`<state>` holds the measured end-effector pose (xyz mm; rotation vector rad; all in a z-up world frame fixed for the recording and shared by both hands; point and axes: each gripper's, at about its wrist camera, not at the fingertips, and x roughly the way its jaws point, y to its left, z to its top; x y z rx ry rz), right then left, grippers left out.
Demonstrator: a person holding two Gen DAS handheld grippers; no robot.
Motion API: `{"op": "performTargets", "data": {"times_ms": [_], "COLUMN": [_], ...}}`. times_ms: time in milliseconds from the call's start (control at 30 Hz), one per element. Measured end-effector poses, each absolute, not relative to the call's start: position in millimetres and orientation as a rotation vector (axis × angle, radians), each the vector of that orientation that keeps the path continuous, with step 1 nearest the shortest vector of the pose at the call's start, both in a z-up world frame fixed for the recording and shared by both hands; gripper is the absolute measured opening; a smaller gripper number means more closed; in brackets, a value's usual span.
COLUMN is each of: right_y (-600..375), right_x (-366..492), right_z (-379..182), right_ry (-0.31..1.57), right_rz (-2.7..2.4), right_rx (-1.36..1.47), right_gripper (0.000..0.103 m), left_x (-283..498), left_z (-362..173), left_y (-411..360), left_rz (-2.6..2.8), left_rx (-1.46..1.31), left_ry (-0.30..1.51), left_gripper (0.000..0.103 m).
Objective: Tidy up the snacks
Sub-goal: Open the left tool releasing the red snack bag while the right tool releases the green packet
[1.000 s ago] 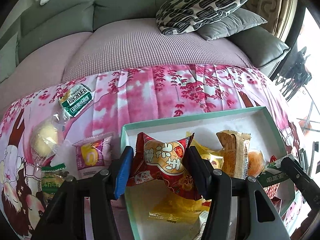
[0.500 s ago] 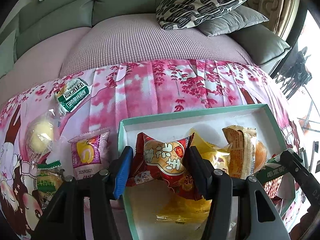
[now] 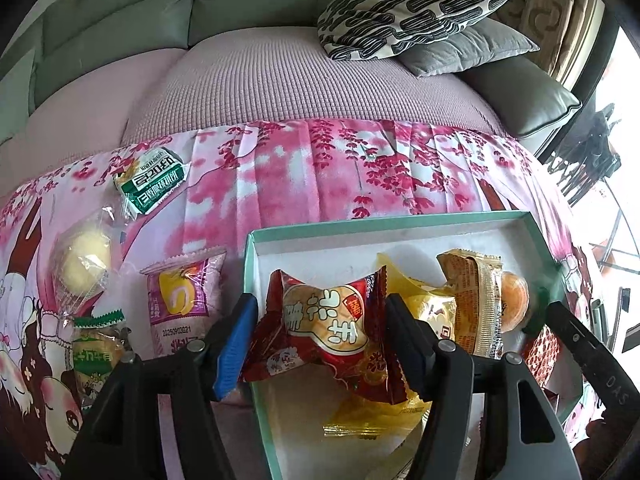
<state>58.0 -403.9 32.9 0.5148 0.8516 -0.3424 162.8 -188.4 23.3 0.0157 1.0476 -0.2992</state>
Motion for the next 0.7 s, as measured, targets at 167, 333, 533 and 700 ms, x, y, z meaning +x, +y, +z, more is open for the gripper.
{"op": "performTargets", "data": {"times_ms": [167, 333, 533, 700], "right_y": [-404, -403, -401, -399], "right_x": [59, 59, 60, 60], "right_z": [30, 32, 32, 34], "right_ry": [0.870, 0.870, 0.875, 0.860], "right_rz": [-0.344, -0.337, -0.330, -0.335], "right_rx": [0.521, 0.515, 0.503, 0.479], "right_gripper": [0.060, 0.060, 0.074, 0.098], "left_x": [160, 159, 157, 156], "left_z": [29, 35, 42, 44], "left_y": [-189, -186, -181, -176], "left_rz": [-0.299, -0.295, -0.284, -0.262], "left_rx": [0.016, 0.010, -0.007, -0.021], "left_ry": [1.034, 1.015, 0.995, 0.973], "left_gripper": [0.067, 0.081, 0.088, 0.098]}}
